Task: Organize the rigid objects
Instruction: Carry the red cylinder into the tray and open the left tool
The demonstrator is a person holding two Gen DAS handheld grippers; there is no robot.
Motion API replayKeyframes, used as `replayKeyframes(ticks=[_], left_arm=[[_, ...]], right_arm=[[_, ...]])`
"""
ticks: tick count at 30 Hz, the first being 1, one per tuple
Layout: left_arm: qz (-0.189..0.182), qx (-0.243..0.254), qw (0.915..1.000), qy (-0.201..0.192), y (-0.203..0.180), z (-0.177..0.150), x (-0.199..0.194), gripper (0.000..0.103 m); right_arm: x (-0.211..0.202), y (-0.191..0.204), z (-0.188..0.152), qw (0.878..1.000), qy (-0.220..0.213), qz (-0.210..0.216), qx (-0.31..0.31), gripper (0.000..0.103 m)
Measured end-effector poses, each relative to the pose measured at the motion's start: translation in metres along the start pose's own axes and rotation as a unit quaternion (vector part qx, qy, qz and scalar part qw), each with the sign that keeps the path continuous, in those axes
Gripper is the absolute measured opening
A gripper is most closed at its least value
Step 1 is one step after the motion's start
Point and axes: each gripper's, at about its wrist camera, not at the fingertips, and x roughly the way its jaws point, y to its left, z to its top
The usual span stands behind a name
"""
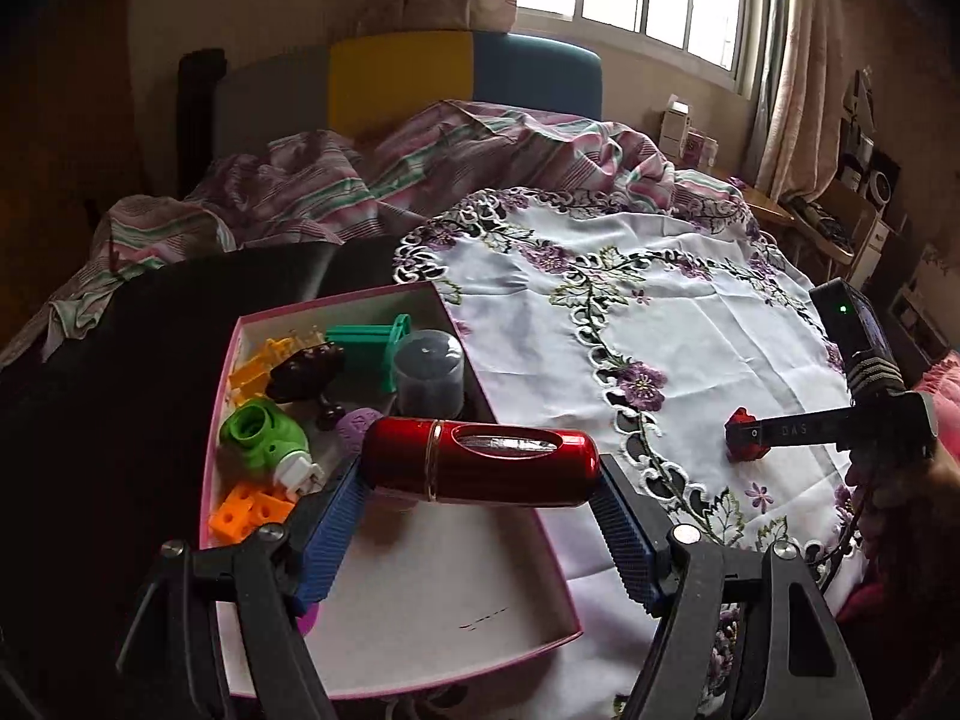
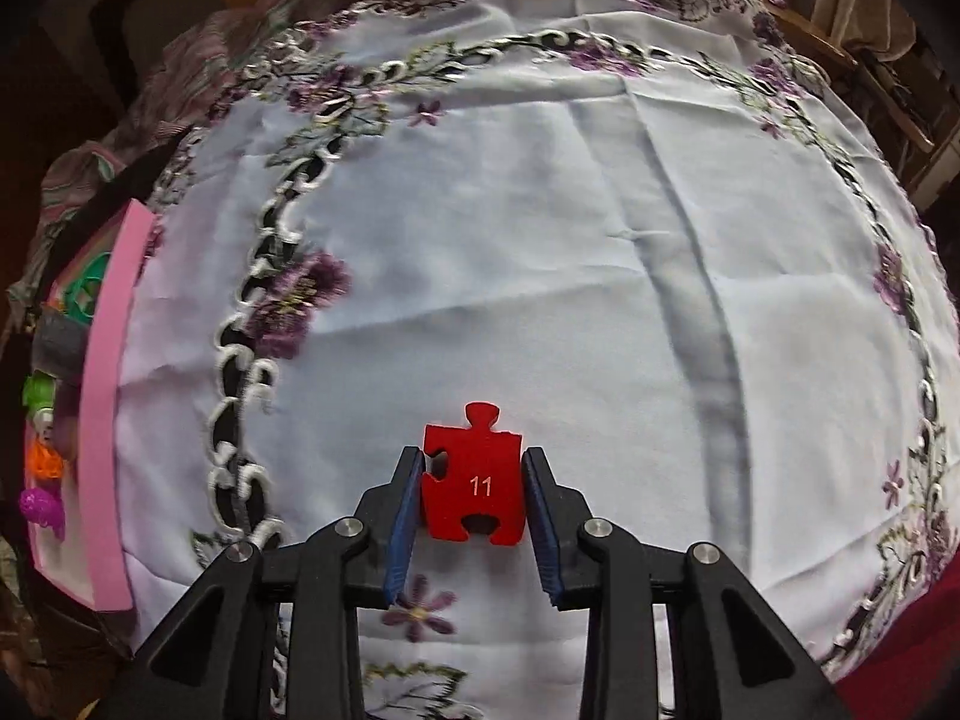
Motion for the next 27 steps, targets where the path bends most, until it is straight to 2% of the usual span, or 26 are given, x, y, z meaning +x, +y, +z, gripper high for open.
replayKeyframes(ticks=[8, 22, 24, 27], left_arm=[[0.021, -0.031, 0.9993, 0.005, 0.027, -0.011, -0.004, 0.075], [0.035, -0.066, 0.9971, 0.016, 0.058, -0.024, -0.006, 0.075], [0.026, -0.081, 0.9962, 0.022, 0.067, -0.027, -0.008, 0.075], [0.035, -0.096, 0.9945, 0.023, 0.082, -0.033, -0.013, 0.075]], right_arm=[[0.008, 0.023, -0.004, 0.997, -0.011, -0.036, -0.061, 0.032], [0.011, 0.026, -0.005, 0.996, -0.014, -0.041, -0.072, 0.032], [0.010, 0.027, -0.005, 0.996, -0.014, -0.043, -0.073, 0.032], [0.010, 0.029, -0.005, 0.996, -0.015, -0.048, -0.079, 0.032]])
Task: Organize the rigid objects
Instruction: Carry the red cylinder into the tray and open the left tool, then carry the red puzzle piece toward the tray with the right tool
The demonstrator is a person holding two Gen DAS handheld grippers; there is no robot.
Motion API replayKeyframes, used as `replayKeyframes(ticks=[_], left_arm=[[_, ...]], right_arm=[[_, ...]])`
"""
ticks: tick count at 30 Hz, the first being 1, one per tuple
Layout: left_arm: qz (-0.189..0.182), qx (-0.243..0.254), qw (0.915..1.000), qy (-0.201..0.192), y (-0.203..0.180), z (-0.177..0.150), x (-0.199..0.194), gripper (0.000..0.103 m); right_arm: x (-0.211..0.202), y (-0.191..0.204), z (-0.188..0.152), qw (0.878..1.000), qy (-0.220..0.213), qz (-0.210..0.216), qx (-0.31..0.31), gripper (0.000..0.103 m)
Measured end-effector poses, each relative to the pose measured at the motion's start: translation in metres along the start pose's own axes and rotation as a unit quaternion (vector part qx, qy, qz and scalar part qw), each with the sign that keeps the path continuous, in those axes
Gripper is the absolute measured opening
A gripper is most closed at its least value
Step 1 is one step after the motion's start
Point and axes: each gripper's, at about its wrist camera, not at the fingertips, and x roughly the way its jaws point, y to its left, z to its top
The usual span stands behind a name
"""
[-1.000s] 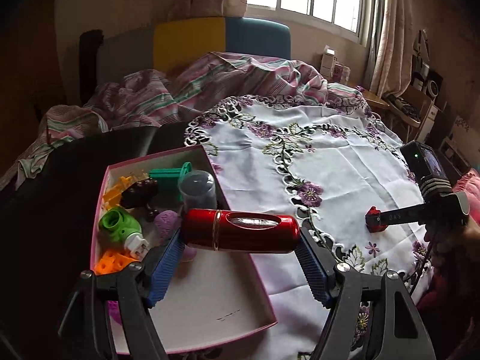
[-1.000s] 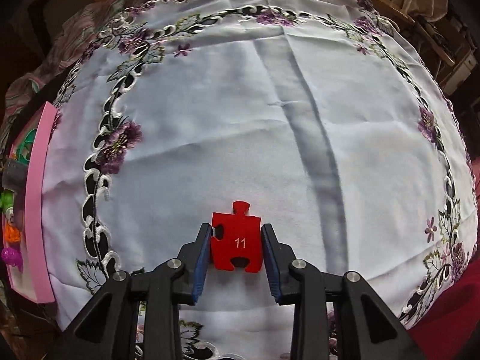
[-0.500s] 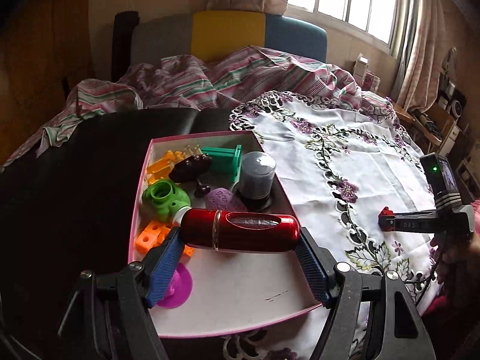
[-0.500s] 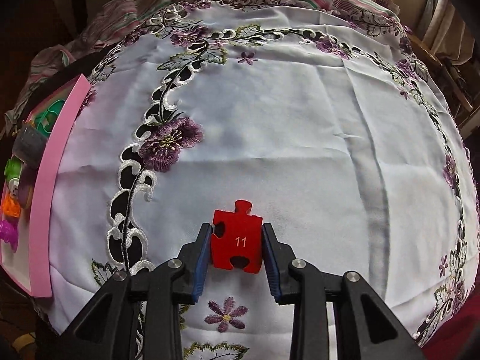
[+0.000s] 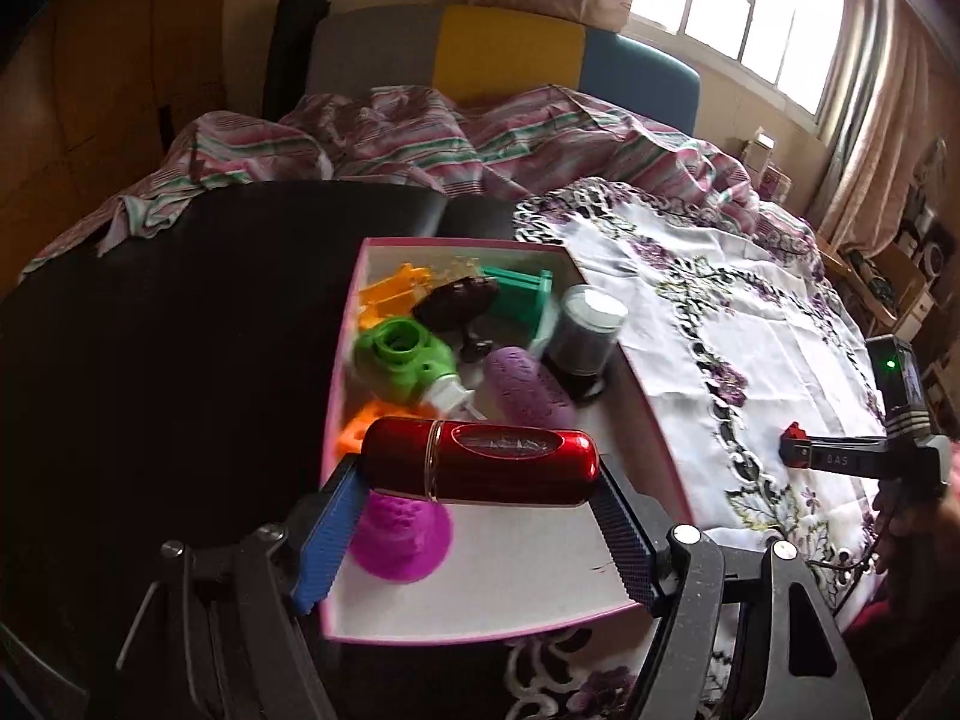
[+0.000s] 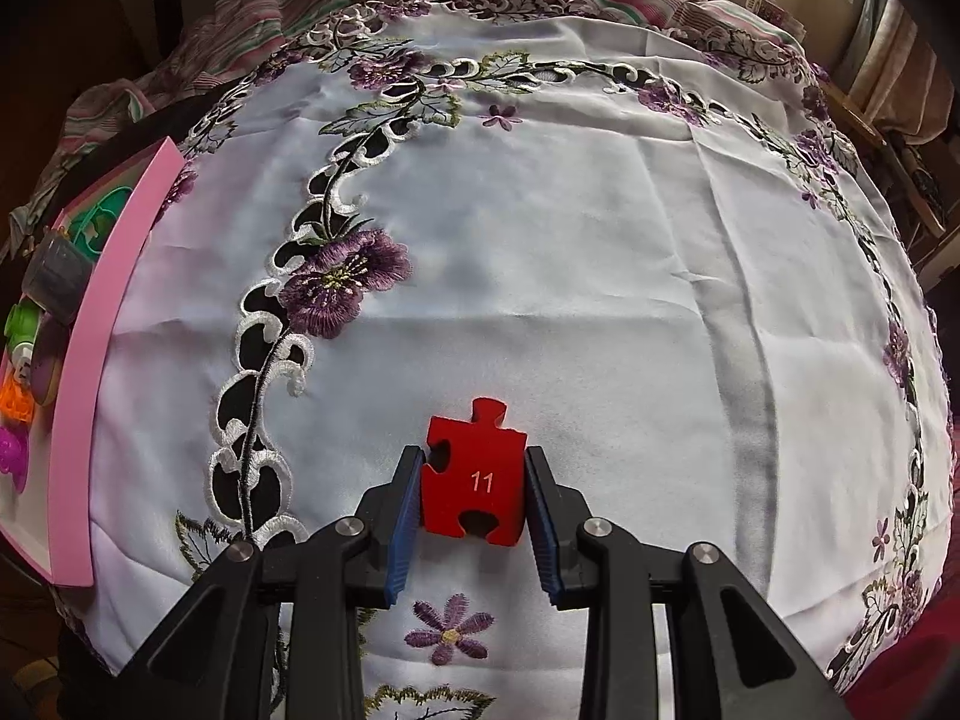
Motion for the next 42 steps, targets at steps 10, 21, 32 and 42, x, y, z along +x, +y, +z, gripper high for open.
replayKeyframes(ticks=[10, 21, 32, 42], left_arm=[[-0.019, -0.017, 0.9996, 0.014, 0.019, -0.013, 0.002, 0.075], [-0.016, 0.061, 0.9977, 0.026, -0.024, -0.013, 0.031, 0.075], [-0.009, 0.078, 0.9969, 0.012, -0.032, -0.007, 0.039, 0.077], [0.016, 0.034, 0.9993, -0.002, -0.014, -0.010, 0.023, 0.077]], right_arm=[[0.000, 0.003, 0.002, 1.000, 0.000, -0.004, -0.010, 0.032], [0.000, 0.005, 0.000, 1.000, 0.001, 0.000, -0.011, 0.032], [0.000, 0.005, 0.000, 1.000, 0.002, 0.002, -0.009, 0.032], [0.001, 0.009, 0.000, 1.000, -0.001, -0.004, -0.016, 0.032]])
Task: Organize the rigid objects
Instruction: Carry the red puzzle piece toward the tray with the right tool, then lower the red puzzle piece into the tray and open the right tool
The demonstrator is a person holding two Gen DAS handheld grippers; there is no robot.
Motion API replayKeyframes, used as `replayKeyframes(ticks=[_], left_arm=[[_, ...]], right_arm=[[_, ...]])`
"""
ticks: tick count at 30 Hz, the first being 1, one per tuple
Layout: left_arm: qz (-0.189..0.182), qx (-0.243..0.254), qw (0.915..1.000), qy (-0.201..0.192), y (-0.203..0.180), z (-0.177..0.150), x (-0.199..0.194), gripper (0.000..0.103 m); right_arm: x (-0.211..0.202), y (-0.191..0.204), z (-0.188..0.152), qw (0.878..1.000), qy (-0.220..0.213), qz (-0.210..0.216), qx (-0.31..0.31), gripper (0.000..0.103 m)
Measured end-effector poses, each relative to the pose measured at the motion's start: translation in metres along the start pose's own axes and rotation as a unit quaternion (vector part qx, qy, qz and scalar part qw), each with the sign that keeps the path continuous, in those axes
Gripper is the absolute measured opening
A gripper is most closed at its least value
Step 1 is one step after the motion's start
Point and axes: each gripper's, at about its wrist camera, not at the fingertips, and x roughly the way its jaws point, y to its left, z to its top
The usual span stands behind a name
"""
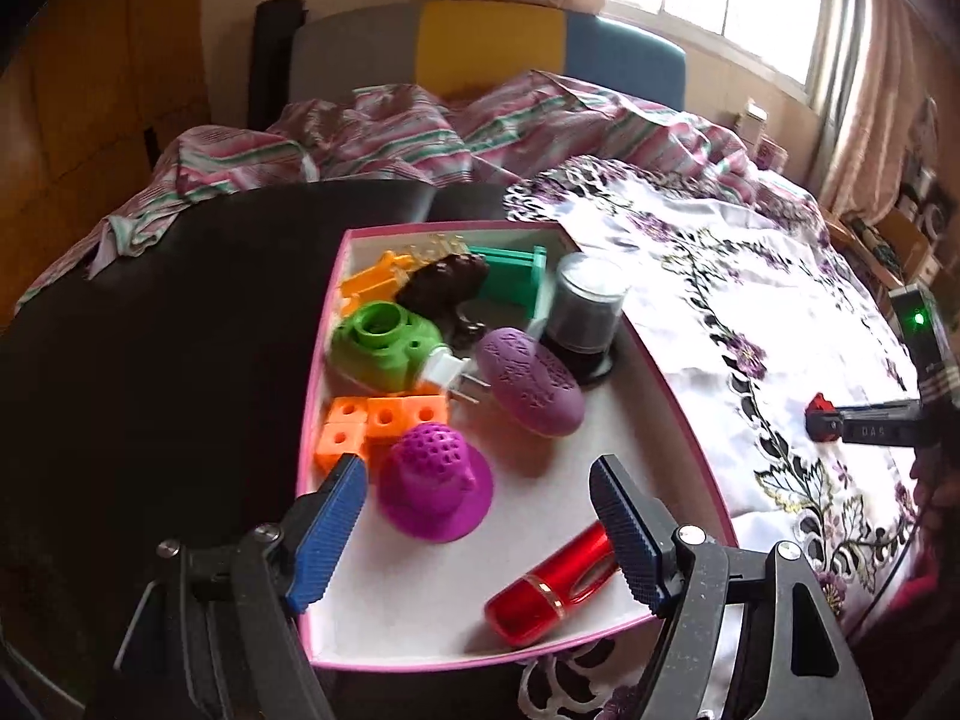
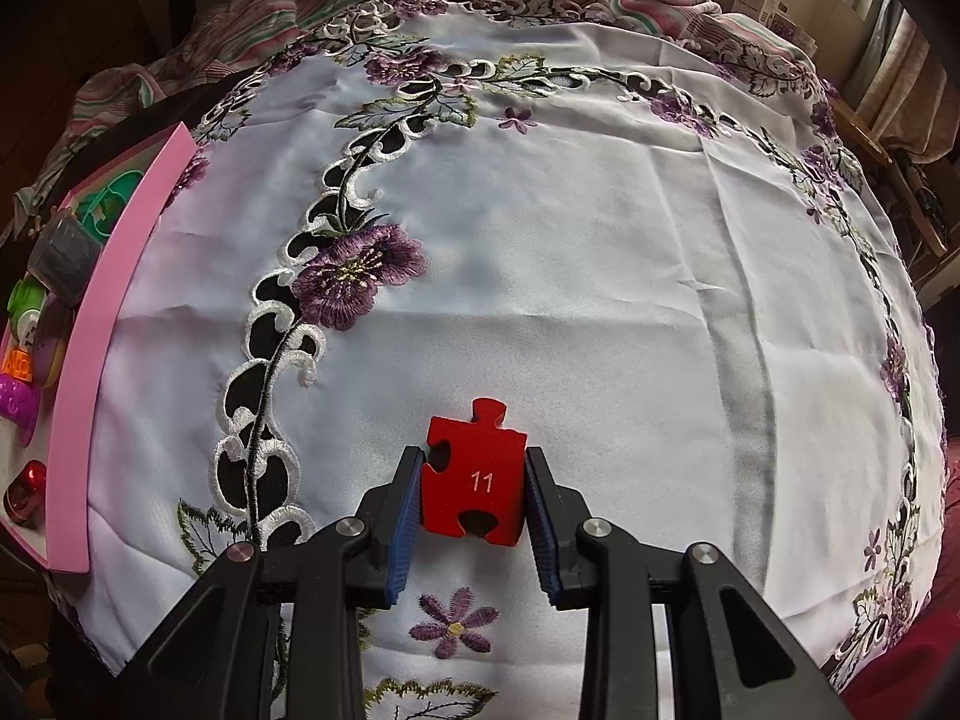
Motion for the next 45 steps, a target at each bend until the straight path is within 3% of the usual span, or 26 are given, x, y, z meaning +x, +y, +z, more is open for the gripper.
replayKeyframes(ticks=[8, 18, 24, 32, 38, 42, 45], left_arm=[[0.049, -0.038, 0.9980, -0.005, 0.023, -0.002, -0.014, 0.078], [0.074, -0.062, 0.9952, -0.013, 0.046, -0.009, -0.024, 0.082], [0.081, -0.073, 0.9940, -0.010, 0.057, -0.014, -0.025, 0.083], [0.097, -0.092, 0.9910, -0.005, 0.071, -0.021, -0.026, 0.086], [0.102, -0.101, 0.9896, -0.001, 0.079, -0.023, -0.027, 0.087], [0.109, -0.106, 0.9883, -0.005, 0.083, -0.024, -0.028, 0.092], [0.112, -0.110, 0.9875, -0.007, 0.085, -0.024, -0.029, 0.093]], right_arm=[[-0.005, 0.007, 0.002, 1.000, -0.015, 0.006, -0.015, 0.032], [-0.026, 0.032, 0.005, 0.996, -0.053, 0.055, -0.045, 0.032], [-0.049, 0.076, 0.011, 0.989, -0.085, 0.096, -0.072, 0.032], [-0.073, 0.160, 0.019, 0.969, -0.116, 0.167, -0.138, 0.032], [-0.057, 0.203, 0.020, 0.966, -0.095, 0.182, -0.156, 0.032], [-0.035, 0.218, 0.016, 0.974, -0.060, 0.142, -0.163, 0.032], [-0.026, 0.220, 0.009, 0.975, -0.046, 0.140, -0.168, 0.032]])
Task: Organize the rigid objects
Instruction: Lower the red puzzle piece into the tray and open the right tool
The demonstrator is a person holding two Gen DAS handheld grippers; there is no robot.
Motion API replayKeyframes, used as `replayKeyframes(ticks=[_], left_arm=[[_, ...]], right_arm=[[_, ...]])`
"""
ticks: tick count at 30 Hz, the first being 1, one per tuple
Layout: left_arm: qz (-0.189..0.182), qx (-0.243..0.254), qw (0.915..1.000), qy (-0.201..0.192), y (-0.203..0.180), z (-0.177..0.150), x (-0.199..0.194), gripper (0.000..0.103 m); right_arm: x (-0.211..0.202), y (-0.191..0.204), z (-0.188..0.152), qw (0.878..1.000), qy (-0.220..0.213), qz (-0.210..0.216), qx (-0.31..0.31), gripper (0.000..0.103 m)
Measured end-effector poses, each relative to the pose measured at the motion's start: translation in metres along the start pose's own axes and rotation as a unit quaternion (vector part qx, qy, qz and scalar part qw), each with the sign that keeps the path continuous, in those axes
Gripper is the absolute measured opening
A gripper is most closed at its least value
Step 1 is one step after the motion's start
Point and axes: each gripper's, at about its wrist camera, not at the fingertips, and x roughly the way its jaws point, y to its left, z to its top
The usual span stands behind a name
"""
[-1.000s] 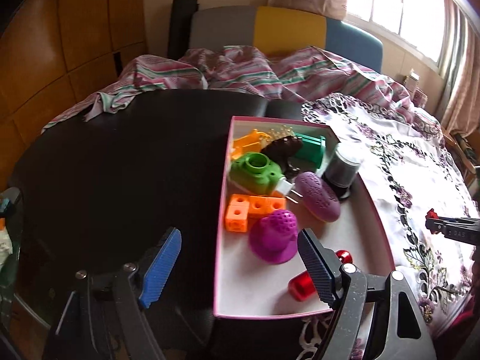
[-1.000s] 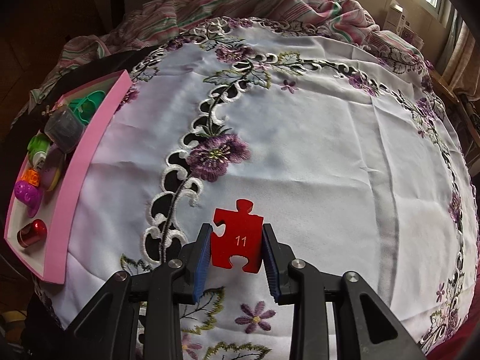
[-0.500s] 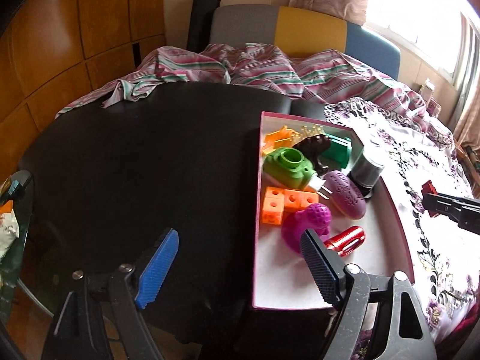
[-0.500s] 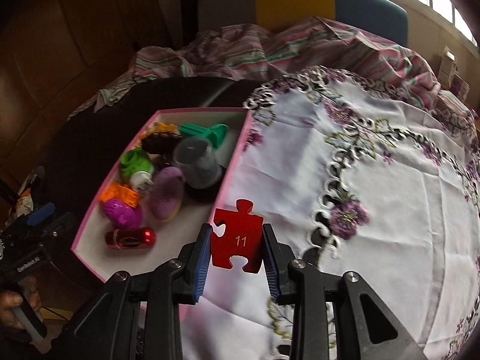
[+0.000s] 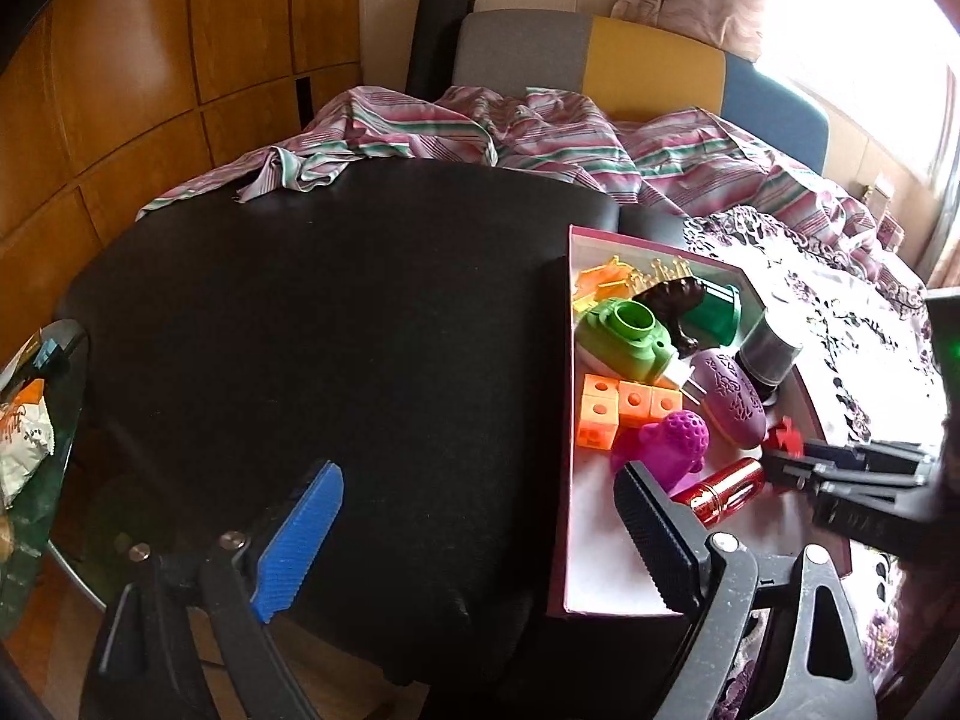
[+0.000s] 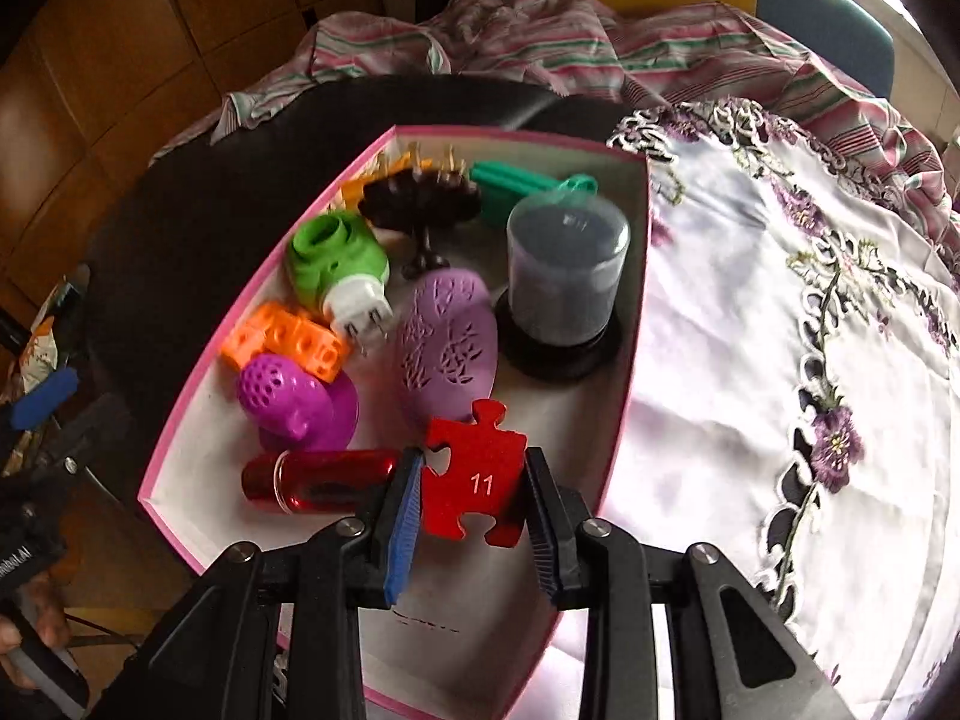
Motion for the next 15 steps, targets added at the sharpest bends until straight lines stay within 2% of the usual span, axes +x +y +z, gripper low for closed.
replayKeyframes(ticks=[4, 6, 11, 15], left_arm=[[0.005, -0.001, 1.0000, -0.003, 0.001, 0.000, -0.001, 0.096], [0.007, 0.000, 1.0000, -0.005, 0.000, 0.001, -0.002, 0.101], [0.008, -0.003, 0.9999, -0.010, 0.001, 0.000, -0.006, 0.103], [0.012, -0.006, 0.9999, -0.006, 0.001, 0.000, -0.006, 0.103]], right_arm=[[0.005, 0.002, -0.006, 1.000, 0.005, -0.011, -0.005, 0.033], [0.004, 0.002, -0.006, 1.000, 0.003, -0.009, -0.002, 0.035], [-0.001, 0.001, -0.008, 1.000, -0.004, -0.003, 0.013, 0.036], [-0.008, 0.000, -0.010, 0.999, -0.026, 0.001, 0.031, 0.040]])
